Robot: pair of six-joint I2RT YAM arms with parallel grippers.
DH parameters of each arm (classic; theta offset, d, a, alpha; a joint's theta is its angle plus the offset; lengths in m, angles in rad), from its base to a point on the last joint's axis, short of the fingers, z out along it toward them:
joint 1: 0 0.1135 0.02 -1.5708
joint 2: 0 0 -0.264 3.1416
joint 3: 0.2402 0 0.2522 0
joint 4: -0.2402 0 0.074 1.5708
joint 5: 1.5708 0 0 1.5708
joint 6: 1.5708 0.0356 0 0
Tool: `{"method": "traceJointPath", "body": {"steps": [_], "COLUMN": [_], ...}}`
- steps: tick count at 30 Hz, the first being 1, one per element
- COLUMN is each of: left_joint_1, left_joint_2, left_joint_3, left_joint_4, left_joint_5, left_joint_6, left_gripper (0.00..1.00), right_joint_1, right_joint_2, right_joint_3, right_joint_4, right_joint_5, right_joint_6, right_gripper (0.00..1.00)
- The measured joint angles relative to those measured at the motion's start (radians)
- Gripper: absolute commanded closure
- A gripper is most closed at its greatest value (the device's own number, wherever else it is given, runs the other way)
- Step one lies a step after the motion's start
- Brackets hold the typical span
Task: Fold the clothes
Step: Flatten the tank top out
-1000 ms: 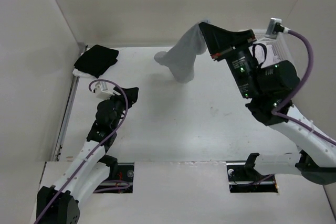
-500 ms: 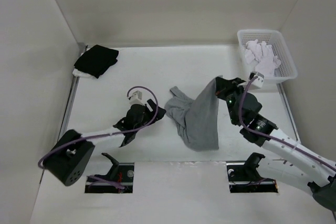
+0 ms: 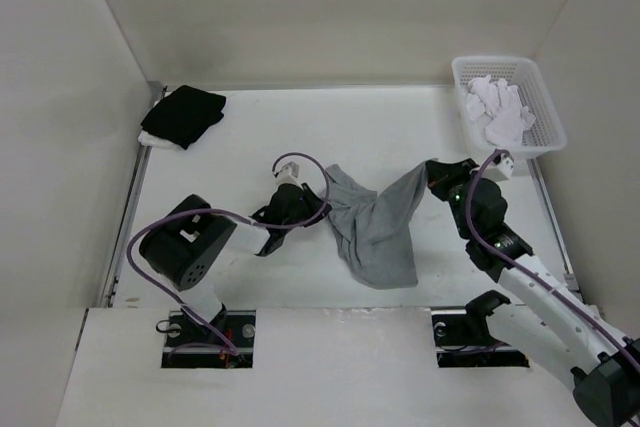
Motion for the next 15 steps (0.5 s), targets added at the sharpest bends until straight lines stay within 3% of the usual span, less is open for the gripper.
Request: {"method": "traceJointPath", "body": {"steps": [3, 6, 11, 15], "left_joint_1": [0.022, 0.042, 0.058, 0.082], "left_joint_2": [-0.010, -0.142, -0.701, -0.988], "left_joint_3": [0.016, 0.008, 0.029, 0.153], "left_joint_4": [-0.014, -0.092, -0.325, -0.488], "left_joint_5": [0.004, -0.005, -0.067, -0.130], "left_joint_6": [0.004, 0.018, 0.090, 0.149], "left_gripper": [0.99, 0.99, 0.99, 0.99], "right_joint_1": [0.002, 0.013, 0.150, 0.354], "right_joint_2": [-0.011, -0.049, -0.184, -0.262], "right_joint_3": [-0.004, 0.001, 0.064, 0.169], "right_joint_4": [0.000, -0.018, -0.158, -0.288], "right_joint_5": [-0.026, -0.033, -0.036, -0.035], "right_joint_6": [0.002, -0.004, -0.024, -0.039], "right_gripper": [1.00, 1.00, 1.00, 1.00]}}
